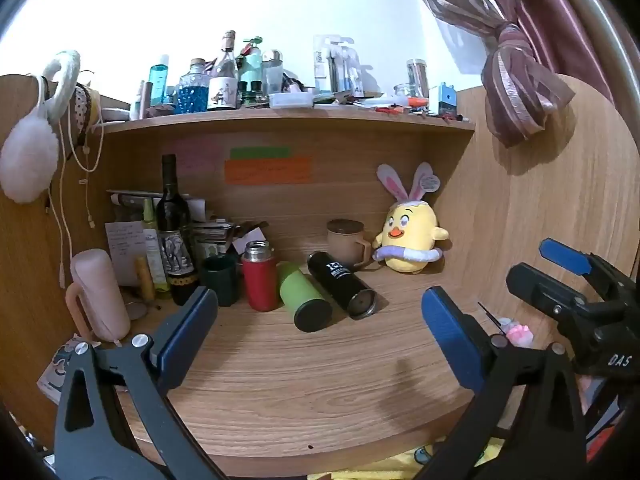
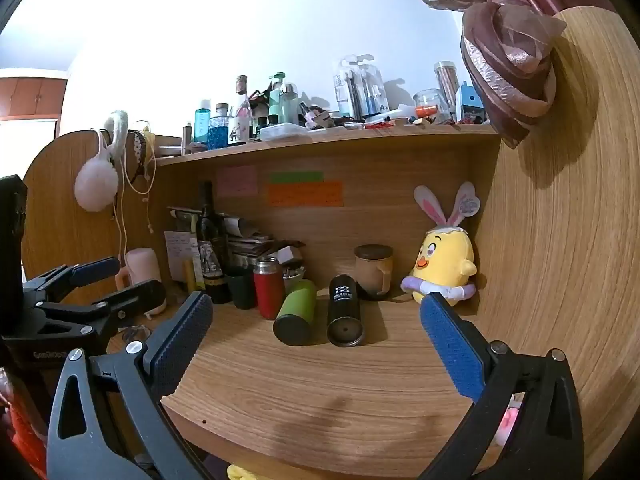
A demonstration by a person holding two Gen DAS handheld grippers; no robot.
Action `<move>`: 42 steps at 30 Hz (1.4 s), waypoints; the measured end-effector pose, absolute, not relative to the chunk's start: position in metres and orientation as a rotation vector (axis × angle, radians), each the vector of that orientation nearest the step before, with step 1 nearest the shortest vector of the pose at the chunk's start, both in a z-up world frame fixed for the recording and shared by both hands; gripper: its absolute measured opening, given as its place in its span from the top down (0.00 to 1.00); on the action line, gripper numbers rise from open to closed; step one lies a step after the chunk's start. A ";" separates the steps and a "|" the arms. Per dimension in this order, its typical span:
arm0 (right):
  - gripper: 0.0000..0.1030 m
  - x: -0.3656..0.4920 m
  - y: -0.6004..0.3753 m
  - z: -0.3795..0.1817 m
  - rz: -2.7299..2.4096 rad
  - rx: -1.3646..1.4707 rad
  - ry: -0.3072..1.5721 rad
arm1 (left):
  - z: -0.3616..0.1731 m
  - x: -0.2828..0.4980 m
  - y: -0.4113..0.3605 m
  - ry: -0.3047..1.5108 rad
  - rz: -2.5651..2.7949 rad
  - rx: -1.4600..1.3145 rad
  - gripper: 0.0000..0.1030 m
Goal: Flip cup upside down
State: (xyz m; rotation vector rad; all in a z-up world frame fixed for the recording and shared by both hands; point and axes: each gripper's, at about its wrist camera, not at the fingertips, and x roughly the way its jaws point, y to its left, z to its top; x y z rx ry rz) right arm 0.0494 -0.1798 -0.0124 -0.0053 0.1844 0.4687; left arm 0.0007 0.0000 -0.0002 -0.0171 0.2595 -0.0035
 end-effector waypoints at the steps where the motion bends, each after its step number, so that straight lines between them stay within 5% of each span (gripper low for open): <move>1: 0.00 0.049 -0.180 -0.012 0.468 -0.003 0.188 | 0.000 0.001 0.001 0.265 -0.009 -0.020 0.00; 42: 0.00 0.053 -0.180 -0.013 0.467 -0.001 0.197 | -0.008 -0.003 0.000 0.251 -0.034 -0.018 0.00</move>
